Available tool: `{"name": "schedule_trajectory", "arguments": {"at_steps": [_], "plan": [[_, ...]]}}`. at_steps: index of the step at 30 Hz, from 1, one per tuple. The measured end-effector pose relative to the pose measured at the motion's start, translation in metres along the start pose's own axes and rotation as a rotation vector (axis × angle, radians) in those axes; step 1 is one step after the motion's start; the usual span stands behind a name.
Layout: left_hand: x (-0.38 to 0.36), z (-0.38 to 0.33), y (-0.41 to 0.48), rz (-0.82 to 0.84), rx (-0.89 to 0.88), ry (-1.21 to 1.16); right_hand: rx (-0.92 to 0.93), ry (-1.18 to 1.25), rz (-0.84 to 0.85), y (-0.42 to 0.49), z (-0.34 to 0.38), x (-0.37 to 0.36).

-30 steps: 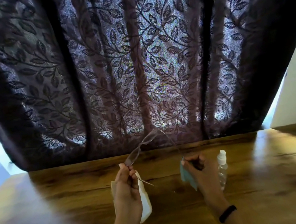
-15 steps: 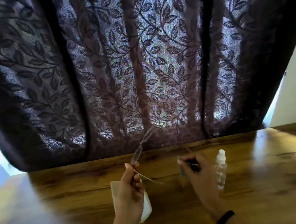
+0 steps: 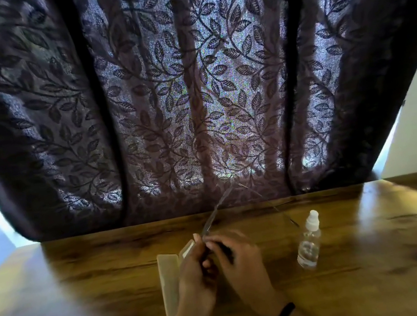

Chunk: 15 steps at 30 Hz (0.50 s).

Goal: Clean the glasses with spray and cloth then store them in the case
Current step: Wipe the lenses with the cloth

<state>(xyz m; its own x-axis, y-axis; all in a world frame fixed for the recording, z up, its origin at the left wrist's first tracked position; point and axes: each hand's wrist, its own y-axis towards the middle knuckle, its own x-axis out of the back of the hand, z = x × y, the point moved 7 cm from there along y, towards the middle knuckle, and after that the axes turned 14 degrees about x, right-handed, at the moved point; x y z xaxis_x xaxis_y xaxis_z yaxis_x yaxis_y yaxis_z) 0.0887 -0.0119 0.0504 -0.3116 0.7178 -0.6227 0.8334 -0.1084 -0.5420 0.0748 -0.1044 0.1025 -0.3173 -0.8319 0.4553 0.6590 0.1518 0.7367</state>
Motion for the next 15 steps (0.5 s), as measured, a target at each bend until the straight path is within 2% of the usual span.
{"name": "schedule_trajectory", "arguments": {"at_steps": [4,9,15], "plan": [[0.0034,0.0026,-0.0002,-0.007,0.060,-0.083,0.103,-0.082,0.105,-0.0065,0.0071,-0.0067],[0.0016,0.0047,-0.0013,-0.008,0.059,-0.054,0.060,-0.028,0.180,-0.0070,0.0039,-0.0079],[-0.0015,0.0045,-0.0043,-0.027,0.049,0.002,0.068,-0.086,0.247,-0.0042,0.0025,-0.0117]]}}
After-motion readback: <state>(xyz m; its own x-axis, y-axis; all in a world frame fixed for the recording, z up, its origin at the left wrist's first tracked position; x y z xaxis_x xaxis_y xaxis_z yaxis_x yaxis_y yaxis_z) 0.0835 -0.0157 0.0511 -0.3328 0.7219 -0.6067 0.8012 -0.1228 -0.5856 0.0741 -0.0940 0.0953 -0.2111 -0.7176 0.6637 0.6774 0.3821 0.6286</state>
